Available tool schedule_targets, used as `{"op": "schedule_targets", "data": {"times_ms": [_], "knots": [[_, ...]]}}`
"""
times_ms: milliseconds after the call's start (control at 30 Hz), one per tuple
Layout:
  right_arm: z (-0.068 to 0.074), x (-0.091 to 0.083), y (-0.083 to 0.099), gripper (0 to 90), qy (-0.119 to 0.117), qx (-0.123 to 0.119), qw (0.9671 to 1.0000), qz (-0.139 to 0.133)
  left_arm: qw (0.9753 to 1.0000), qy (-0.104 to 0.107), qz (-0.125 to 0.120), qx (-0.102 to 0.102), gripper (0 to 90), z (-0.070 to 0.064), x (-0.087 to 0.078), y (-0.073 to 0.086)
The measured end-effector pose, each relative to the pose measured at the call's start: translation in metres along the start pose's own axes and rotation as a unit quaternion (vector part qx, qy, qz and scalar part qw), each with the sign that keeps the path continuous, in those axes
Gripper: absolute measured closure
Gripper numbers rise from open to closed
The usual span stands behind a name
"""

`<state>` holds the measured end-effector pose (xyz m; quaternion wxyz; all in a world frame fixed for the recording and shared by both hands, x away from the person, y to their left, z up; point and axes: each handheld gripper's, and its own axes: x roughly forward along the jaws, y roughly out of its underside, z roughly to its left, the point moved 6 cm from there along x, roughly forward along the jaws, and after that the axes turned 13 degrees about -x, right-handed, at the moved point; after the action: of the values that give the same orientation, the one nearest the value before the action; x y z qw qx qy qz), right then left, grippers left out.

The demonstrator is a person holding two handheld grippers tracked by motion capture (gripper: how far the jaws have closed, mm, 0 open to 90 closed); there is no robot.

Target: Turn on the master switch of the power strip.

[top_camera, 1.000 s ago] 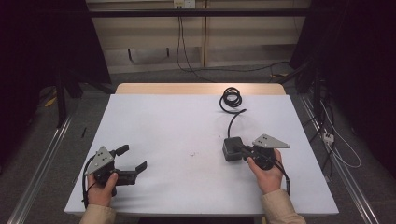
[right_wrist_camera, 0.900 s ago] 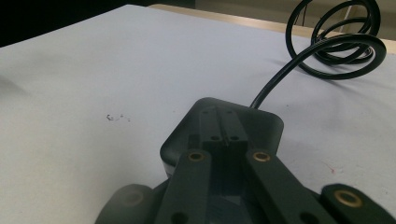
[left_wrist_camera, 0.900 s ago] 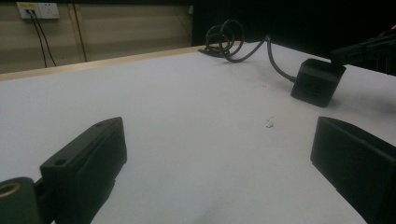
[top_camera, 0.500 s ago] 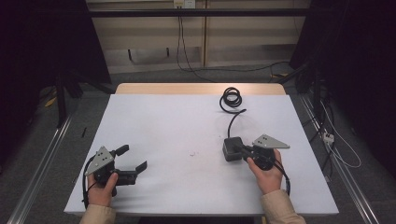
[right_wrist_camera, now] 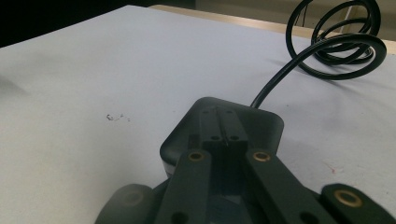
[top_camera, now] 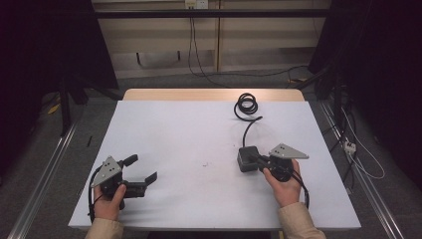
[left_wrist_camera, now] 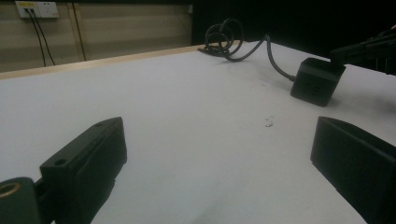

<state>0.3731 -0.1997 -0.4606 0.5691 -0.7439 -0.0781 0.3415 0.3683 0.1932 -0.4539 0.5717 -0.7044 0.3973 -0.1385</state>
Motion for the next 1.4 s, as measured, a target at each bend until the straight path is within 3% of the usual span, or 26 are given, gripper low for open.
{"op": "schedule_targets", "data": {"times_ms": [1400], "knots": [[0.0009, 0.0000, 0.0000, 90.0, 0.007, -0.011, 0.9999, 0.004, 1.0000, 0.000, -0.001, 0.000, 3.4, -0.0016, 0.0009, 0.0001]]}}
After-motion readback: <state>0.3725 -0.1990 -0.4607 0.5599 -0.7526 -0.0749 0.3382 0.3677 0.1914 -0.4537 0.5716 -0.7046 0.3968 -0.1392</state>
